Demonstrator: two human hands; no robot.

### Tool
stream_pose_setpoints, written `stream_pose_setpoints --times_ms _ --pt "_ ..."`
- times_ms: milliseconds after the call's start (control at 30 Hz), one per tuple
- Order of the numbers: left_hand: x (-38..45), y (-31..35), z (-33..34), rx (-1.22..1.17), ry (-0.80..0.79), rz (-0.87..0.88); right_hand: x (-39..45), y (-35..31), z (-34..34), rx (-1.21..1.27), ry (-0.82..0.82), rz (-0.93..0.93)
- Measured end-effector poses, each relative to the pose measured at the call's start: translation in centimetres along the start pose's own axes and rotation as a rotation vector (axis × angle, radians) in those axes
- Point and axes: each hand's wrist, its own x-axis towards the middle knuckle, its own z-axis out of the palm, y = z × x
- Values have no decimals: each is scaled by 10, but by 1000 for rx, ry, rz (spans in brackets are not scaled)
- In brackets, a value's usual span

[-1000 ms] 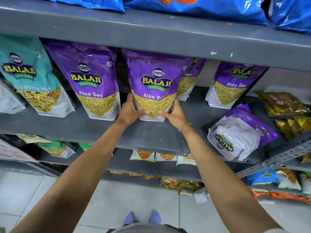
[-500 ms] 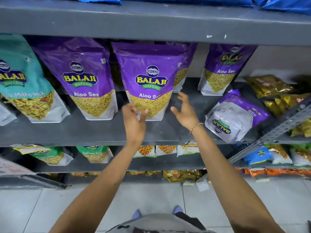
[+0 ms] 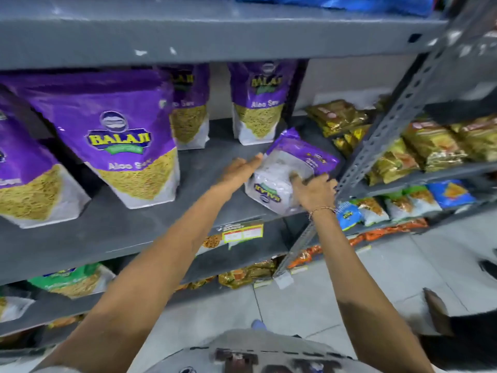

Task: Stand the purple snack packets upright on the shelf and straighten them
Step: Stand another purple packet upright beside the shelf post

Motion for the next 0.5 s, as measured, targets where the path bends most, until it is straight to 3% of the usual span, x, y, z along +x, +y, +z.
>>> stream_pose_setpoints --times_ms 133,200,300,500 --pt "4 -7 18 9 -58 -53 15 13 11 347 -389 232" --pt "6 -9 21 2 -69 -48 16 17 11 465 -436 287" --pt "3 -9 17 2 -49 -7 21 19 12 591 -480 221" --pt "-15 -2 5 1 -27 101 27 21 7 660 -662 180"
